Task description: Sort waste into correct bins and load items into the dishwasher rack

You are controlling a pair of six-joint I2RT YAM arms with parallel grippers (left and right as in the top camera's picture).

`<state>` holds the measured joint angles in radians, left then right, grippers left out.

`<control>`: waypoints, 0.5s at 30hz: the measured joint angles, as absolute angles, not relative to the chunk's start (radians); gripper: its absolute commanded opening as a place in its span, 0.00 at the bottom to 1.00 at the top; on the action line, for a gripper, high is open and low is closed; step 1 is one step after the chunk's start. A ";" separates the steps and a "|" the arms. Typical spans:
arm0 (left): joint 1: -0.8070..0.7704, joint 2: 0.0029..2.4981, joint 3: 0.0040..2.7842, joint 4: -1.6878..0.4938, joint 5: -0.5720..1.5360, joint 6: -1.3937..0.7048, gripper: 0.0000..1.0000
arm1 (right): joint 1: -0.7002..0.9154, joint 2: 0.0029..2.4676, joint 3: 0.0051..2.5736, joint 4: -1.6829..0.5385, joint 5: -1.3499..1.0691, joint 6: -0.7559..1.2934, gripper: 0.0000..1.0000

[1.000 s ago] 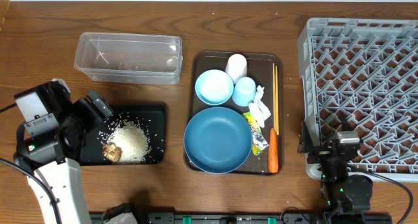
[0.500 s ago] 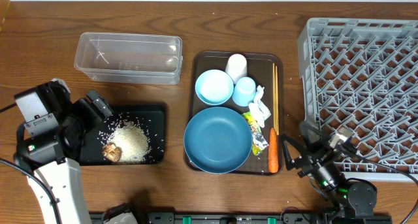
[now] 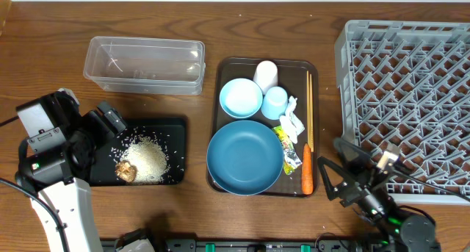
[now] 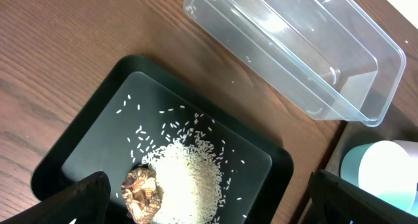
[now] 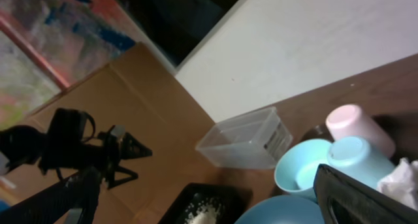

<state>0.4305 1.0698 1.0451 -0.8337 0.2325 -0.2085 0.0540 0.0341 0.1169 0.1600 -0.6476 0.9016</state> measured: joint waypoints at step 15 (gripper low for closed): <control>0.430 1.070 1.046 -0.834 0.232 -0.208 0.98 | 0.056 0.697 0.933 -0.605 -0.570 0.407 0.99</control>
